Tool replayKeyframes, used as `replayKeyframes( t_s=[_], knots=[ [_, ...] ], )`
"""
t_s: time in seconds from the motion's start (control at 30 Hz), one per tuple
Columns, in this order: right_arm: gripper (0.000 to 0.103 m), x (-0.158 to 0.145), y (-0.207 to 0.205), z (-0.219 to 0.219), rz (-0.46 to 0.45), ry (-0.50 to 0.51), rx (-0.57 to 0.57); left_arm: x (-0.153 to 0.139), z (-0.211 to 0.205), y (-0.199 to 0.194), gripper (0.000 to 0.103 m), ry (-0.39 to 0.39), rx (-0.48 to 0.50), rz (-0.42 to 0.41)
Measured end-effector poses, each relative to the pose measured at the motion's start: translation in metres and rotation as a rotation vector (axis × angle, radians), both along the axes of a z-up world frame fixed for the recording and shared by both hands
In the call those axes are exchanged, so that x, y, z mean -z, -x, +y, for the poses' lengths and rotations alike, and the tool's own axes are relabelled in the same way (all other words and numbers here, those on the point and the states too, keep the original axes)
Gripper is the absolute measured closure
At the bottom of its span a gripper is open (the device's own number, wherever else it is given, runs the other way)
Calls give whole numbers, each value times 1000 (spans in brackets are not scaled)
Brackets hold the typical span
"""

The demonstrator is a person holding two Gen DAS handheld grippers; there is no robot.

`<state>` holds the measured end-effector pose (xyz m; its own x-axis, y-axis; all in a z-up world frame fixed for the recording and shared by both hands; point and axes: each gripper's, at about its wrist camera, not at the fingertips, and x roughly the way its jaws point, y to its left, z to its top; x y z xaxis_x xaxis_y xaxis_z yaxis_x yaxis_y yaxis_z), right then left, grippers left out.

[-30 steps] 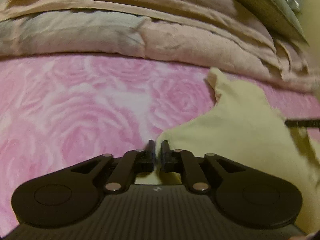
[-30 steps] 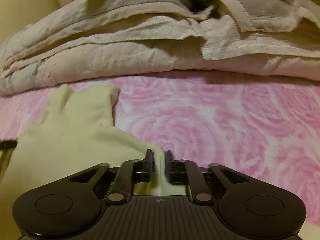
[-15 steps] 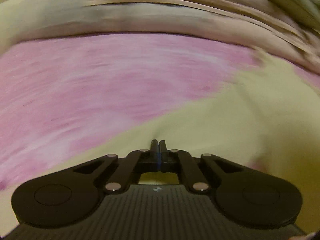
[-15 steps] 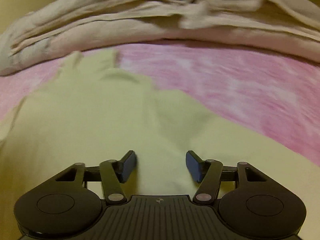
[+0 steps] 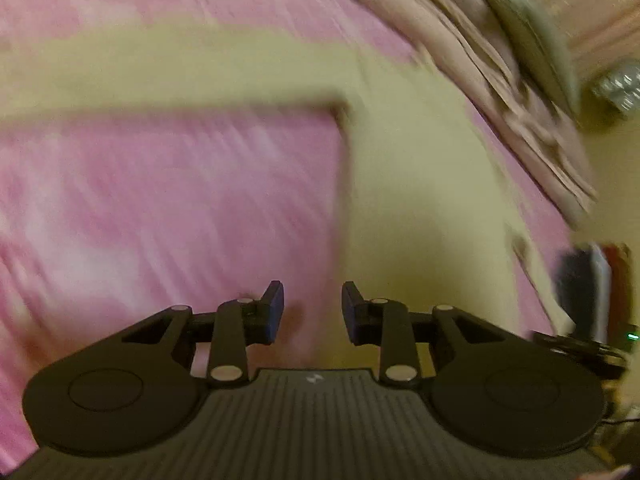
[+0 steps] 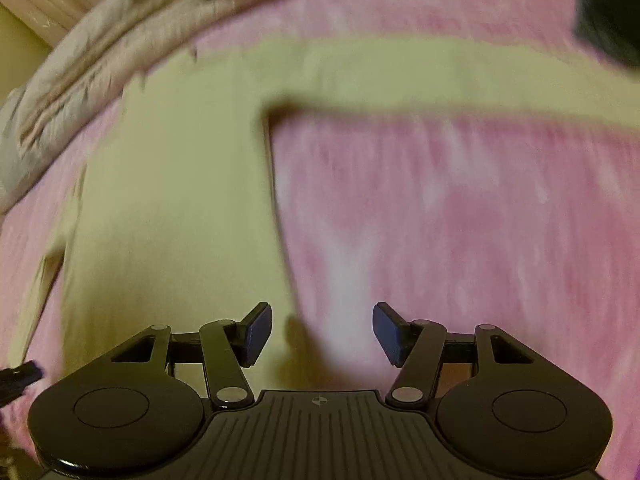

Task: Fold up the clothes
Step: 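Grasp the shirt hem with the right tool while the left tool grasps the hem, then release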

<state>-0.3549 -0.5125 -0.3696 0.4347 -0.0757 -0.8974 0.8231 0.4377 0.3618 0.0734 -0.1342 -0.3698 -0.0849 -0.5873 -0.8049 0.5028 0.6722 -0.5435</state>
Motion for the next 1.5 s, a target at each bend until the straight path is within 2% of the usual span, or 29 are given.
replayKeyframes(
  t_s=[0.07,0.2,0.33,0.37,0.4,0.43,0.5,0.6,0.63,0.8,0.83,0.87,0.9,0.97,1.03,1.1,1.17,1.23,1.3,1.37,1.43,1.5],
  knots=[
    [43,5,19,22,-1,-51,2,5,5,20,77,-42,30,14],
    [43,9,39,47,14,-63,3,12,23,48,76,-97,32,17],
    [44,13,40,57,12,-36,-101,13,32,72,78,-98,16,-23],
    [51,13,37,61,16,-24,-146,14,30,78,80,-91,20,-22],
    [90,14,35,65,15,-23,-186,15,28,84,84,-84,24,-21],
    [101,14,35,66,10,-37,-204,14,24,91,102,-84,41,-32],
    [101,14,35,69,3,-52,-235,6,20,104,103,-93,79,-119],
    [101,4,44,70,-23,-12,-228,-10,31,115,103,-56,30,-191],
    [101,4,49,72,-29,-12,-229,-10,33,119,102,-67,22,-209],
    [100,11,52,81,11,6,-267,4,32,142,95,-213,15,-279],
    [100,8,51,82,23,18,-281,-1,32,143,89,-224,-10,-277],
    [92,4,50,83,46,30,-295,-7,31,144,85,-242,-31,-279],
    [67,-1,49,84,65,56,-308,-14,31,145,85,-262,-51,-284],
    [47,-19,46,84,83,161,-326,-31,30,147,86,-269,-88,-319],
    [47,-37,38,81,83,253,-347,-47,26,148,86,-256,-116,-365],
    [47,-45,21,77,59,305,-366,-55,11,150,86,-199,-108,-398],
    [47,-45,2,80,31,354,-384,-50,-10,150,86,-160,-81,-393],
    [47,-36,-14,87,26,372,-415,-35,-32,155,86,-156,-52,-371],
    [47,-24,-29,98,46,380,-444,-16,-45,162,86,-173,-40,-355],
    [47,-9,-31,113,99,363,-482,-1,-45,171,86,-222,-29,-327],
    [47,5,-23,130,162,340,-526,1,-34,185,86,-252,-7,-340],
    [47,4,-2,146,190,343,-571,-1,-21,197,86,-304,19,-310]
  ],
)
